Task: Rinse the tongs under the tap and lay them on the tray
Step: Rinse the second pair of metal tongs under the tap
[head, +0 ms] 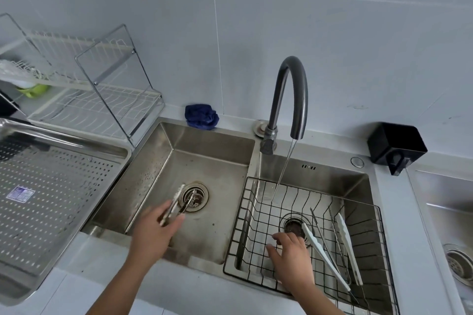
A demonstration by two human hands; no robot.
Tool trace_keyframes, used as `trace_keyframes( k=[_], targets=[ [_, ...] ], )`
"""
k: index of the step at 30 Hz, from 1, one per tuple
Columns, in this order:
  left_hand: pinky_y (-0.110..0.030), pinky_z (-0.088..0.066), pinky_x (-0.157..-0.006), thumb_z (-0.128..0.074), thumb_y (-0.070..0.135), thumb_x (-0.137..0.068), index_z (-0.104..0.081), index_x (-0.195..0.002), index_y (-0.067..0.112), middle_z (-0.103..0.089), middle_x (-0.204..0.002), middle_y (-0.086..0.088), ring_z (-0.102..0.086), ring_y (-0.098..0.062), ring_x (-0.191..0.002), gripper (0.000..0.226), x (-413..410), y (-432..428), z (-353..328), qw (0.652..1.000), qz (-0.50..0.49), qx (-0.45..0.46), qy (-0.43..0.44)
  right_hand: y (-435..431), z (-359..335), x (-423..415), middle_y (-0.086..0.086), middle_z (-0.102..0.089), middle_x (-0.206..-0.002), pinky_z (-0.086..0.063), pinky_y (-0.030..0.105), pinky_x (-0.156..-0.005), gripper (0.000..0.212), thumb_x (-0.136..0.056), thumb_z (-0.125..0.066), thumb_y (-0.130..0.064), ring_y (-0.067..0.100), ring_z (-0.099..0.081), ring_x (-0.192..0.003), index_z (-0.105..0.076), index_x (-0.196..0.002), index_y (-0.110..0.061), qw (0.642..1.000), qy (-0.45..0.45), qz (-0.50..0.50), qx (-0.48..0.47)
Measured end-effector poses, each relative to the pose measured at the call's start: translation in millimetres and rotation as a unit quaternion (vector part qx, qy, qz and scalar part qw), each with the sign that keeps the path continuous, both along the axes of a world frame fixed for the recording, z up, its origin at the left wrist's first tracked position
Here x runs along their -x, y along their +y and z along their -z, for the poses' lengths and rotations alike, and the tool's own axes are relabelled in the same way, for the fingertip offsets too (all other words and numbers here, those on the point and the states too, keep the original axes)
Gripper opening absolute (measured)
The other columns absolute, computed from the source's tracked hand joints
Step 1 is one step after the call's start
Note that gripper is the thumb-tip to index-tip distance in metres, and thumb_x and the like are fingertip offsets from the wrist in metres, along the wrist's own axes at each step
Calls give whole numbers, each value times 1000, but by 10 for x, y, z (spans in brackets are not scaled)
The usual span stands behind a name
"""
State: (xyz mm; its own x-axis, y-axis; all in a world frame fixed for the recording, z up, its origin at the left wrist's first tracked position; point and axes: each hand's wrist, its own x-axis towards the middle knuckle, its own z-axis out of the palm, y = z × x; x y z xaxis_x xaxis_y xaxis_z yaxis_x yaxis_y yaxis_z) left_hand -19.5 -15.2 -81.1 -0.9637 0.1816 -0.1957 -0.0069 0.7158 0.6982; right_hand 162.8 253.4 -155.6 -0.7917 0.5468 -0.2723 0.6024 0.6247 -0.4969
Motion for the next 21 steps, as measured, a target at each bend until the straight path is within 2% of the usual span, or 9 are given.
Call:
trace_keyframes(
  k=[2,4,6,7,10,14,16,18,21],
  targets=[
    [-34,-53,-97,-80,41,-83,-69,-124,30,-70,-116,9,-67,-7,-108,44,-71,278,-102,987,-4,-143,-77,21,-112,68,-8,-66,-113,-45,29,-92,33,-98,-62,-37,15,-54,-110,-67,-126,-21,997,25,34,64],
    [-23,-52,-87,-78,58,-75,-73,-113,33,-75,-107,14,-69,0,-99,46,-143,514,-168,960,12,-227,-163,68,-292,176,-13,-68,-103,-51,27,-82,28,-98,-63,-35,7,-62,-98,-69,-122,-22,983,58,83,154],
    [-29,-52,-71,-71,75,-69,-75,-100,19,-73,-84,6,-68,-13,-75,64,-208,719,-184,942,44,-254,-216,110,-501,313,-8,-74,-95,-59,32,-81,23,-100,-61,-33,6,-68,-87,-71,-117,-22,955,100,115,253],
    [-34,-51,-69,-67,76,-74,-73,-99,12,-71,-79,1,-65,-18,-70,69,-241,816,-193,936,61,-259,-230,124,-607,389,-4,-77,-93,-61,35,-80,21,-101,-60,-32,8,-70,-82,-72,-115,-22,937,126,121,301],
    [-32,-55,-75,-58,60,-92,-78,-106,25,-78,-91,0,-73,-19,-82,43,-343,1076,-221,920,87,-274,-267,154,-903,633,-1,-78,-93,-61,35,-71,20,-105,-56,-32,12,-68,-73,-73,-107,-24,897,183,108,387],
    [-33,-51,-75,-53,53,-95,-80,-102,29,-76,-85,4,-69,-14,-78,36,-465,1293,-239,913,109,-278,-279,201,-1067,899,-1,-70,-74,-52,29,-52,36,-105,-54,-35,12,-64,-60,-71,-93,-6,900,212,114,364],
    [-38,-44,-75,-53,57,-88,-76,-94,23,-69,-82,-1,-61,-21,-75,42,-493,1334,-250,912,121,-286,-266,221,-1050,967,-3,-67,-62,-48,29,-45,32,-105,-55,-30,10,-60,-49,-72,-87,-9,908,214,134,335],
    [-42,-40,-71,-53,60,-82,-75,-94,15,-61,-78,-8,-52,-22,-73,51,-491,1377,-287,912,117,-292,-262,240,-1004,999,0,-65,-56,-54,34,-47,30,-103,-57,-23,11,-60,-45,-71,-79,-11,914,209,146,315],
    [-34,-49,-84,-55,54,-88,-75,-116,24,-76,-97,5,-69,-15,-89,46,-449,1410,-295,917,157,-264,-253,322,-935,1025,13,-70,-66,-63,44,-57,29,-101,-60,-18,19,-67,-51,-73,-77,-8,909,213,162,318]
  ],
)
